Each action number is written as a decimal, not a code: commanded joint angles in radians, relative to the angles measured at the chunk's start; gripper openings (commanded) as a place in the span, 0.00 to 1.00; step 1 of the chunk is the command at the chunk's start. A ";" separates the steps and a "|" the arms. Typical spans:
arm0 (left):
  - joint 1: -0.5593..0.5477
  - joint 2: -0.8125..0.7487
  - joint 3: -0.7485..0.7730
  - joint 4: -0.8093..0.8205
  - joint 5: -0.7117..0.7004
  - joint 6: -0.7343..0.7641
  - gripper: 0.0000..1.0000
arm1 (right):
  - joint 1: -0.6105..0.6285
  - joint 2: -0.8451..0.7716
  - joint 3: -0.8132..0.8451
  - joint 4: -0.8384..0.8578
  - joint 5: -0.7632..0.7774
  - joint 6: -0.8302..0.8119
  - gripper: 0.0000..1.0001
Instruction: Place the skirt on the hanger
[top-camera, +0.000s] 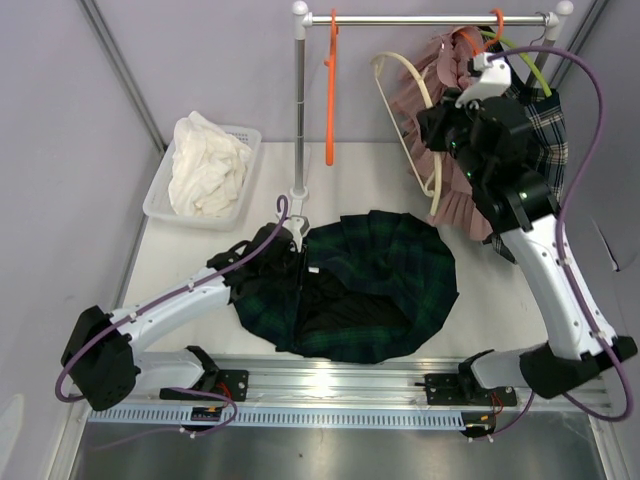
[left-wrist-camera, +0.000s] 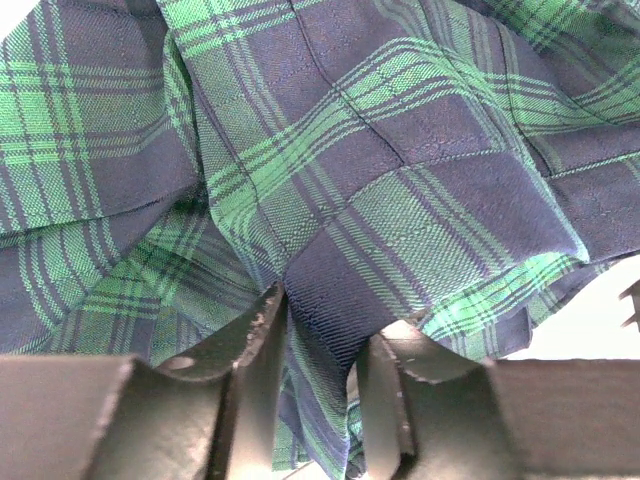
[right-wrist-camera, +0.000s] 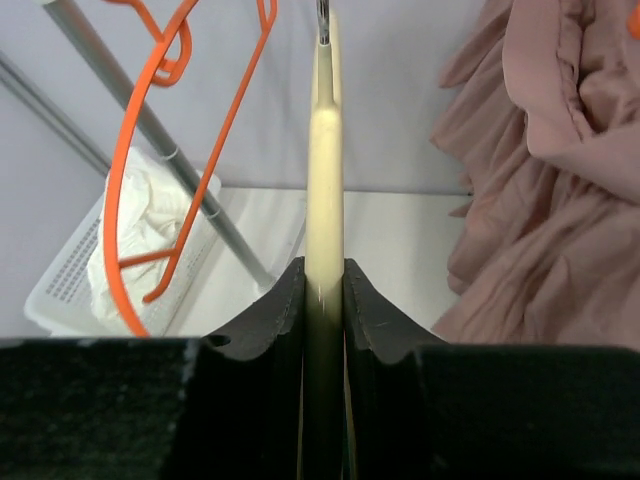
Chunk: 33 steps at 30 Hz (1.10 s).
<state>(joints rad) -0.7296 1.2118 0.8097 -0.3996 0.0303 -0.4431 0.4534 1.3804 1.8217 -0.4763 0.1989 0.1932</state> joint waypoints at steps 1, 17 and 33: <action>0.007 -0.021 0.054 -0.002 -0.009 0.020 0.34 | -0.010 -0.124 -0.062 0.013 -0.073 0.052 0.00; 0.062 0.075 0.118 -0.048 -0.012 0.035 0.28 | -0.001 -0.771 -0.538 -0.335 -0.527 0.184 0.00; 0.096 0.163 0.240 -0.108 -0.010 0.058 0.29 | -0.016 -0.925 -0.705 -0.501 -0.771 0.166 0.00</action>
<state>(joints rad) -0.6422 1.3708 0.9989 -0.4999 0.0296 -0.4088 0.4427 0.4870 1.1313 -0.9955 -0.4946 0.3580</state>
